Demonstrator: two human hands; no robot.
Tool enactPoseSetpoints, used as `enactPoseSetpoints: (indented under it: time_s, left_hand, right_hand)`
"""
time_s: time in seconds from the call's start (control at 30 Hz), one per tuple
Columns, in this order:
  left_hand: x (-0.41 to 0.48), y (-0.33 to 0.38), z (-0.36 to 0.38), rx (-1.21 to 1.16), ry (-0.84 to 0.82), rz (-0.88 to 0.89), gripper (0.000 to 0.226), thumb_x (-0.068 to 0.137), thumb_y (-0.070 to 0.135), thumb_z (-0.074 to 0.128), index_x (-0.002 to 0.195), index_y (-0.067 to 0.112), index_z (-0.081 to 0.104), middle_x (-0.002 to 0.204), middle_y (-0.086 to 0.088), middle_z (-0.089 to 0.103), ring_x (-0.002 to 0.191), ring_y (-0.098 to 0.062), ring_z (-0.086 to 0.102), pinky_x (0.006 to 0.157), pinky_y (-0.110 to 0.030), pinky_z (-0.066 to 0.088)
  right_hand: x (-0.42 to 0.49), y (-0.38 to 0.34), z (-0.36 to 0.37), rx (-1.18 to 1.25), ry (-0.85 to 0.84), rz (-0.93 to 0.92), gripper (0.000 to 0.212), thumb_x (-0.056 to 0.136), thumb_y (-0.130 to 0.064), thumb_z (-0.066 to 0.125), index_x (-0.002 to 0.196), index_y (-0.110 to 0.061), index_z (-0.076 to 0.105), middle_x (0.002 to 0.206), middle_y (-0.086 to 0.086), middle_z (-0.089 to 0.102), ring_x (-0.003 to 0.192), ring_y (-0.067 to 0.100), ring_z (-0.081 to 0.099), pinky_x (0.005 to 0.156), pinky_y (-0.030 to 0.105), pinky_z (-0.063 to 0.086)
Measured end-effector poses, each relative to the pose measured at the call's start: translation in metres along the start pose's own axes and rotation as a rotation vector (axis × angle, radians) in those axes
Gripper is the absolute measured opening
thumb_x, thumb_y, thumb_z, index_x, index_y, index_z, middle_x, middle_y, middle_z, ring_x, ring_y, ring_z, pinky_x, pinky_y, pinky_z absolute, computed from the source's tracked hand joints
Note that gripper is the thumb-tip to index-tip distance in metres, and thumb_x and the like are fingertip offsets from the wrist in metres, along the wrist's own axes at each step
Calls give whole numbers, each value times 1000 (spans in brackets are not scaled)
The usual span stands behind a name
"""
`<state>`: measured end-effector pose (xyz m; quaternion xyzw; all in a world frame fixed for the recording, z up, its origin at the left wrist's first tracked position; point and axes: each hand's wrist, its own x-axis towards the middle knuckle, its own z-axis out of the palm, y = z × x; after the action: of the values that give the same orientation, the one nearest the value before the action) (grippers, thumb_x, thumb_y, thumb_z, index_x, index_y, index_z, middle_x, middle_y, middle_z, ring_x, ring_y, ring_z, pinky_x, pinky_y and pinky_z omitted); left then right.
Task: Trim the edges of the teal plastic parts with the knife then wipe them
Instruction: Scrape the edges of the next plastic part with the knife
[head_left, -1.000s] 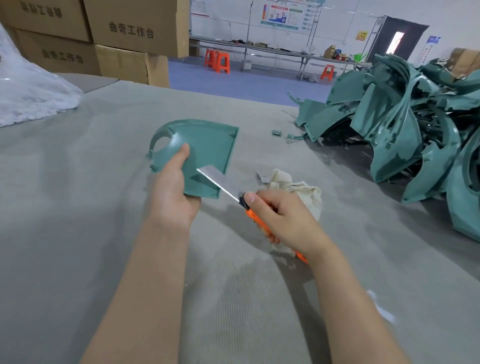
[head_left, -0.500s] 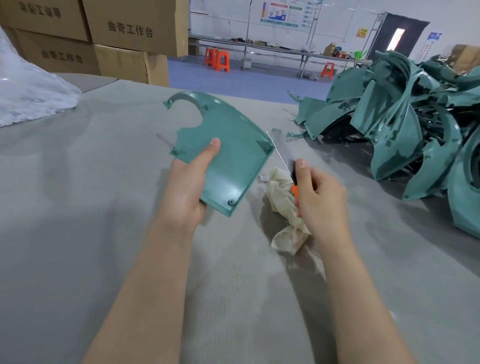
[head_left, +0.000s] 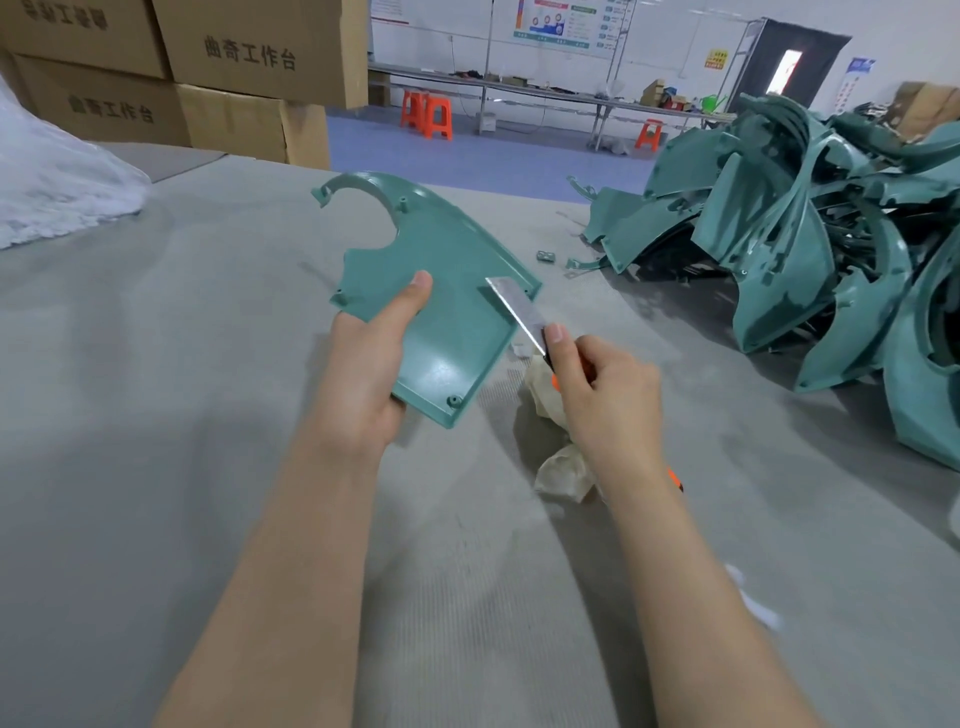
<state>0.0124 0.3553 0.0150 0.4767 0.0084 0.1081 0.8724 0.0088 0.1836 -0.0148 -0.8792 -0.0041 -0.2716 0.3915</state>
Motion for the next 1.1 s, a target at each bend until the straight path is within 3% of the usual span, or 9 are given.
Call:
enactPoseSetpoints:
  time_s: [0.13, 0.27, 0.37, 0.53, 0.63, 0.77, 0.83, 0.93, 1.1]
  left_hand:
    - [2, 0, -1, -22, 55, -18, 9, 92, 17, 62, 99, 18, 67, 95, 2, 75, 86, -14, 72, 66, -28, 57]
    - [3, 1, -1, -43, 130, -3, 10, 92, 17, 61, 101, 16, 67, 98, -1, 74, 84, -15, 72, 68, -30, 58]
    - [4, 3, -2, -72, 185, -9, 13, 92, 19, 62, 103, 15, 67, 98, -2, 74, 83, -16, 72, 71, -32, 59]
    - [8, 6, -4, -111, 266, 26, 19, 93, 20, 62, 110, 13, 66, 106, -4, 72, 91, -17, 71, 79, -36, 58]
    - [9, 4, -4, -27, 301, 104, 17, 91, 19, 64, 107, 14, 66, 103, 0, 72, 91, -14, 71, 81, -34, 58]
    - [5, -2, 2, 154, 250, 246, 7, 91, 19, 64, 97, 23, 64, 91, 17, 70, 87, -1, 69, 78, -22, 54]
    - [1, -5, 9, 197, 195, 297, 9, 91, 18, 64, 90, 28, 64, 84, 24, 70, 86, 4, 67, 74, -14, 52]
    - [-7, -10, 20, 249, 132, 347, 13, 91, 20, 64, 86, 32, 63, 81, 28, 69, 87, 6, 66, 77, -13, 52]
    - [-17, -15, 32, 268, 65, 387, 20, 91, 18, 64, 81, 35, 61, 76, 32, 67, 83, 11, 64, 72, -8, 49]
  right_hand:
    - [-3, -4, 5, -3, -25, -52, 56, 95, -55, 45, 55, -16, 35, 44, -3, 32, 53, 19, 35, 51, 32, 22]
    - [-8, -9, 10, 17, -72, -144, 54, 94, -52, 47, 54, -17, 42, 45, -1, 42, 47, 13, 37, 52, 36, 33]
    - [-11, -13, 13, 49, -160, -199, 49, 90, -57, 45, 52, -27, 38, 44, -6, 36, 46, 11, 37, 51, 32, 31]
    - [-13, -10, 12, 99, -331, -243, 52, 90, -61, 49, 57, -20, 51, 51, 5, 47, 47, 10, 40, 51, 31, 35]
    - [-9, -13, 7, 233, -200, -105, 59, 90, -61, 45, 63, -8, 54, 51, 10, 46, 49, 20, 43, 52, 37, 39]
    - [2, -11, -11, 410, 6, 127, 60, 83, -68, 46, 76, -9, 54, 60, 0, 48, 55, 18, 48, 54, 35, 42]
    - [3, -13, -16, 375, 8, 131, 51, 77, -66, 59, 83, -16, 55, 66, -2, 49, 61, 19, 51, 58, 38, 46]
    - [1, -16, -10, 361, -16, 139, 28, 78, -45, 74, 86, -25, 56, 59, -13, 52, 55, 8, 51, 61, 37, 49]
    - [-2, -21, 1, 347, -38, 136, 12, 82, -27, 72, 83, -27, 60, 59, -14, 55, 55, 8, 49, 63, 34, 50]
